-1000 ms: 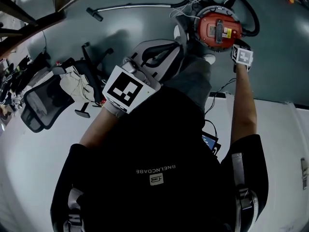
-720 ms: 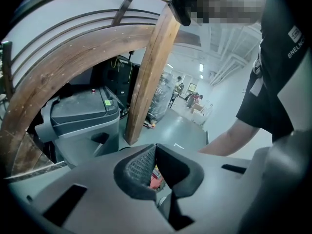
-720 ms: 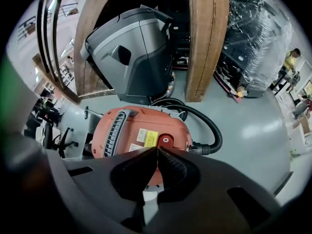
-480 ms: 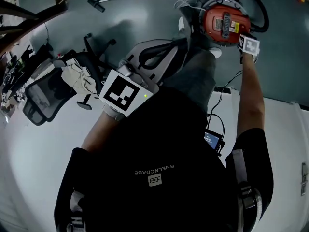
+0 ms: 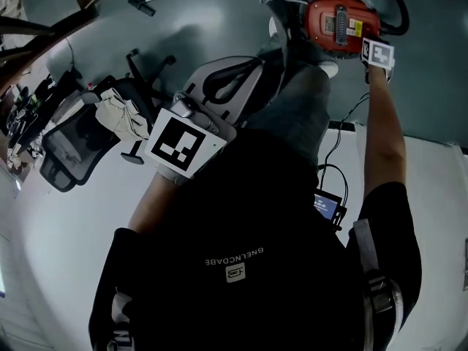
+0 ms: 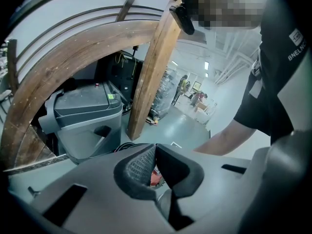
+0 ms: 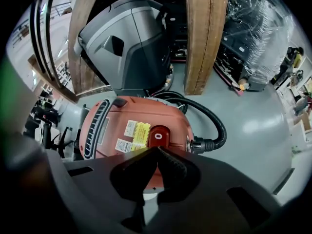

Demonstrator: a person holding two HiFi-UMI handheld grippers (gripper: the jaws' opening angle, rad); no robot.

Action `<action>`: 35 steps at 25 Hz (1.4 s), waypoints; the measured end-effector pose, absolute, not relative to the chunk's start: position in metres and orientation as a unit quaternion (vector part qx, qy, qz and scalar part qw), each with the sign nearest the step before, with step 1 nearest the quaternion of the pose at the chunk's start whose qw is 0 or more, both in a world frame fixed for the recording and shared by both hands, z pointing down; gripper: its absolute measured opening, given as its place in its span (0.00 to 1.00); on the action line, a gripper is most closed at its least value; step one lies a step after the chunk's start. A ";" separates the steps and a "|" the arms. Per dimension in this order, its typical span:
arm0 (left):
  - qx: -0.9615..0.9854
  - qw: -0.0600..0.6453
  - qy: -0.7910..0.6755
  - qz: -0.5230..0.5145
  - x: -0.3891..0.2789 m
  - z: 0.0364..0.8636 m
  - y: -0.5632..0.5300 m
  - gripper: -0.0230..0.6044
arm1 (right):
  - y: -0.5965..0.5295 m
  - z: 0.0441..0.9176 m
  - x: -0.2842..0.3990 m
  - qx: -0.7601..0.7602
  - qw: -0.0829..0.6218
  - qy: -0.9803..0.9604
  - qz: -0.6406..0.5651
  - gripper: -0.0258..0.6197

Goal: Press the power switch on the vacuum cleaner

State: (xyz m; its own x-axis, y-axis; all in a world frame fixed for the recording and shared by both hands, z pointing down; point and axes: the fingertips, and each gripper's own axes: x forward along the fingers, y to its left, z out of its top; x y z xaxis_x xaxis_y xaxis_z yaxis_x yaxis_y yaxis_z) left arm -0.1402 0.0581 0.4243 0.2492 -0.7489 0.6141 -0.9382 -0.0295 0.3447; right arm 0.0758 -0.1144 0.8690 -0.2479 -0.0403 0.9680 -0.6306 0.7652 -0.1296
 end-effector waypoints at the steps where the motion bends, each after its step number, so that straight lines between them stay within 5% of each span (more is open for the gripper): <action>1: 0.704 0.359 -0.599 0.131 -0.139 0.424 0.059 0.06 | -0.114 0.869 0.077 0.225 0.571 -0.747 0.257 0.08; 11: 0.719 0.363 -0.575 0.143 -0.123 0.420 0.071 0.06 | -0.116 0.834 0.090 0.230 0.539 -0.773 0.244 0.08; 35: 0.830 0.282 -0.473 0.084 -0.047 0.316 -0.003 0.06 | -0.148 0.427 0.121 0.334 0.306 -0.878 0.153 0.08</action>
State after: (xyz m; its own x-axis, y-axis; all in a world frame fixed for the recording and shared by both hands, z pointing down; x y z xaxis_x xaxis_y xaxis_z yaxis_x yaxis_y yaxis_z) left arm -0.0473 -0.0029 0.3163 0.5377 -0.7388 0.4063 -0.8334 -0.3924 0.3893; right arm 0.1208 -0.1480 0.4266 -0.5895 -0.4920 0.6407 -0.6800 0.7303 -0.0649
